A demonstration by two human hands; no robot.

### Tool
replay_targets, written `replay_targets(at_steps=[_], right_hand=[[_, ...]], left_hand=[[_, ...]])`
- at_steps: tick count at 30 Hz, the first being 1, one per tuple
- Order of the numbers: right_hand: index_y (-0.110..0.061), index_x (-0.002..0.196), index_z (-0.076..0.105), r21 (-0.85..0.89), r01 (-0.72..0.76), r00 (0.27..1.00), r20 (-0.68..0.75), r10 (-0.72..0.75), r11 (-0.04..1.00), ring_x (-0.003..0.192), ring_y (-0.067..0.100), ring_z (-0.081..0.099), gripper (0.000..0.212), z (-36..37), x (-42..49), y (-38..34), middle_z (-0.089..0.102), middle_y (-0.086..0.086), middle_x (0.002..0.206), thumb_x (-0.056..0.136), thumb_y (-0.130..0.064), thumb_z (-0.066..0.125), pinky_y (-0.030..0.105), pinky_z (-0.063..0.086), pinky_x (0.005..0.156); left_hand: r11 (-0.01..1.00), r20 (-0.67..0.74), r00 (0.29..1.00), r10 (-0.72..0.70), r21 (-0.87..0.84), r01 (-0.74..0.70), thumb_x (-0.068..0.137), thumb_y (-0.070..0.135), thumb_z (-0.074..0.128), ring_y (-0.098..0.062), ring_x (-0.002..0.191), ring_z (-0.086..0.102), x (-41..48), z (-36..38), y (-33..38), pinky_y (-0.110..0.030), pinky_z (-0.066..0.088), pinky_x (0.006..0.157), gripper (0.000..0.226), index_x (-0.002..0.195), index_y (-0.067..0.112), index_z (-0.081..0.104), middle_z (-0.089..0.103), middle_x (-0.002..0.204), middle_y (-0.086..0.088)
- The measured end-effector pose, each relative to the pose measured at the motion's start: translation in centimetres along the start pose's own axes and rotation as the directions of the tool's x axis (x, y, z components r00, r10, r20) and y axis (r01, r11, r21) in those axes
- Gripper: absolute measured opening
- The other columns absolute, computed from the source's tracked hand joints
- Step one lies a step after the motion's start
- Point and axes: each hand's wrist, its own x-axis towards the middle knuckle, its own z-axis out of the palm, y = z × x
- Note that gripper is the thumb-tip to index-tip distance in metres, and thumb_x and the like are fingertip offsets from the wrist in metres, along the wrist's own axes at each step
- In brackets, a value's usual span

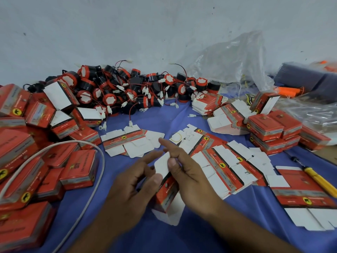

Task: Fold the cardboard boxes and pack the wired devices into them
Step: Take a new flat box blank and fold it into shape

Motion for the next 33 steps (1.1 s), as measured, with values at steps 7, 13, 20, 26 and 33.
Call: replay_targets(at_steps=[7,13,20,26,33], right_hand=[[-0.038,0.131,0.058,0.057,-0.032,0.994,-0.100,0.037,0.998,0.129,0.008,0.053,0.041,0.2,-1.0,0.7,0.059,-0.016,0.130,0.099,-0.053,0.037,0.036,0.042,0.110],[-0.026,0.116,0.065,0.160,-0.006,0.985,-0.169,0.033,0.987,0.106,0.017,0.066,0.039,-0.2,-0.6,1.0,0.065,-0.005,0.116,0.091,-0.050,0.046,0.031,0.054,0.089],[-0.033,0.111,0.055,-0.131,-0.193,0.979,-0.098,0.181,0.972,0.113,-0.010,0.053,0.059,-1.4,0.4,0.0,0.058,-0.023,0.121,0.073,-0.078,0.050,0.009,0.043,0.087],[-0.032,0.123,0.058,0.044,-0.523,0.841,0.186,0.508,0.851,0.106,0.016,0.071,0.070,-1.3,0.5,-1.1,0.073,-0.004,0.113,0.070,-0.077,0.062,0.045,0.053,0.101],[-0.020,0.115,0.066,-0.060,-0.493,0.841,0.220,0.494,0.868,0.099,0.021,0.073,0.035,-1.3,0.3,-1.7,0.076,0.002,0.105,0.087,-0.042,0.066,0.048,0.054,0.100]], left_hand=[[0.999,0.199,0.980,0.008,0.031,-0.014,0.081,0.077,0.054,-0.019,0.126,0.052,-0.4,0.7,0.4,-0.039,0.049,0.096,0.069,0.122,0.021,0.055,0.053,0.134,0.015],[0.999,0.330,0.944,0.012,0.046,-0.028,0.082,0.073,0.054,-0.019,0.134,0.042,-0.6,1.8,1.3,-0.024,0.041,0.100,0.058,0.121,0.031,0.051,0.043,0.145,0.017],[0.893,-0.013,0.974,0.225,0.404,-0.201,0.075,0.061,0.068,0.001,0.126,0.043,-0.2,1.1,0.3,-0.011,0.033,0.102,0.054,0.122,0.037,0.061,0.047,0.137,0.026],[0.877,-0.009,0.975,0.221,0.440,-0.195,0.095,0.048,0.046,-0.015,0.125,0.047,0.2,0.7,0.5,-0.022,0.039,0.099,0.036,0.129,0.039,0.056,0.053,0.135,0.016],[0.987,-0.036,0.997,-0.064,0.143,0.069,0.078,0.042,0.062,0.003,0.114,0.055,-0.5,1.3,0.7,-0.006,0.047,0.078,0.066,0.138,0.038,0.036,0.048,0.123,0.033]])
